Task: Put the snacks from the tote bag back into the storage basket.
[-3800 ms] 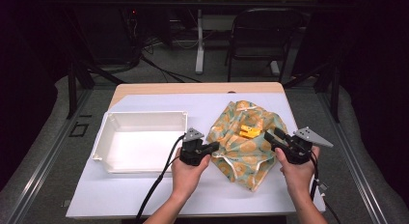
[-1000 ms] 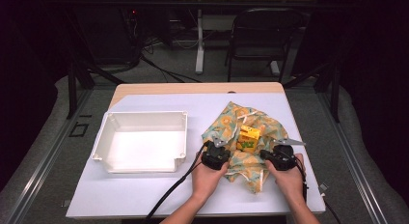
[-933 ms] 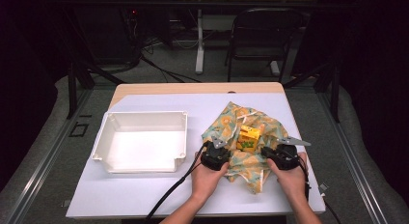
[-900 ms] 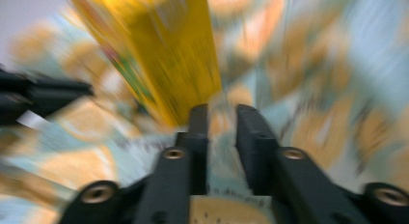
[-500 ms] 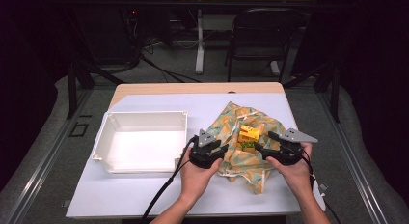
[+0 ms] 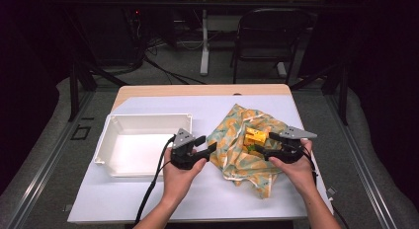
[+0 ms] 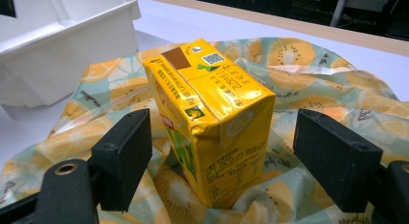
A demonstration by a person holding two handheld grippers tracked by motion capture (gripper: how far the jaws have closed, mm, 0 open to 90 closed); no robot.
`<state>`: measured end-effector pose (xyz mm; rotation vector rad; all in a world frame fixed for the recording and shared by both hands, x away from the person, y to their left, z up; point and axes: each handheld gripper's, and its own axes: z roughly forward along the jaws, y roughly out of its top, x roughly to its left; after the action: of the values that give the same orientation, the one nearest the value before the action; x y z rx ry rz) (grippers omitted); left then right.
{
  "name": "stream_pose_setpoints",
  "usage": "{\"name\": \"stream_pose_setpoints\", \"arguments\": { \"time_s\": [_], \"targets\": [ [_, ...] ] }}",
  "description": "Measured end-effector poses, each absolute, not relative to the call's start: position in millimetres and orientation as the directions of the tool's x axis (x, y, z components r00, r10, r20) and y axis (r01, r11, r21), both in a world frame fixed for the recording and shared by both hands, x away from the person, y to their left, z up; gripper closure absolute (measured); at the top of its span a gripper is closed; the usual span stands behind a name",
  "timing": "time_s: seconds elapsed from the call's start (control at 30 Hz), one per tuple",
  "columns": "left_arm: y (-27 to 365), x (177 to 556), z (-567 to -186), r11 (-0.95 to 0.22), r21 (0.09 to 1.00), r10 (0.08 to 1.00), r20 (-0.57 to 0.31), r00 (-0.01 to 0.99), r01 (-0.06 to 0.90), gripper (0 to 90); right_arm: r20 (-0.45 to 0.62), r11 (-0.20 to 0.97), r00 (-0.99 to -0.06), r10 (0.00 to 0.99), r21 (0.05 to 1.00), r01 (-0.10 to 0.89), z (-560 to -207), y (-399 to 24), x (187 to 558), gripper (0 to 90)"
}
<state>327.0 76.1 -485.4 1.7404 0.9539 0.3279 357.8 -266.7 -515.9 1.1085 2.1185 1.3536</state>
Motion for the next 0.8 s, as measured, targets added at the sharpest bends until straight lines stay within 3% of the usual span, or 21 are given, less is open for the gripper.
{"name": "stream_pose_setpoints", "arguments": {
  "time_s": [0.27, 0.8],
  "targets": [
    [100, 326, -490, -0.085, 0.899, 0.753, -0.225, 0.618, 0.430, 44.0, 0.086, 0.229, -0.612, 0.786, 0.880, 0.417, -522, -263, 366, 21.1],
    [117, 324, -496, -0.101, 0.896, 0.766, -0.208, 0.608, 0.433, 43.0, 0.062, 0.273, -0.654, 0.754, 0.876, 0.397, -519, -259, 378, 20.6]
  ]
}}
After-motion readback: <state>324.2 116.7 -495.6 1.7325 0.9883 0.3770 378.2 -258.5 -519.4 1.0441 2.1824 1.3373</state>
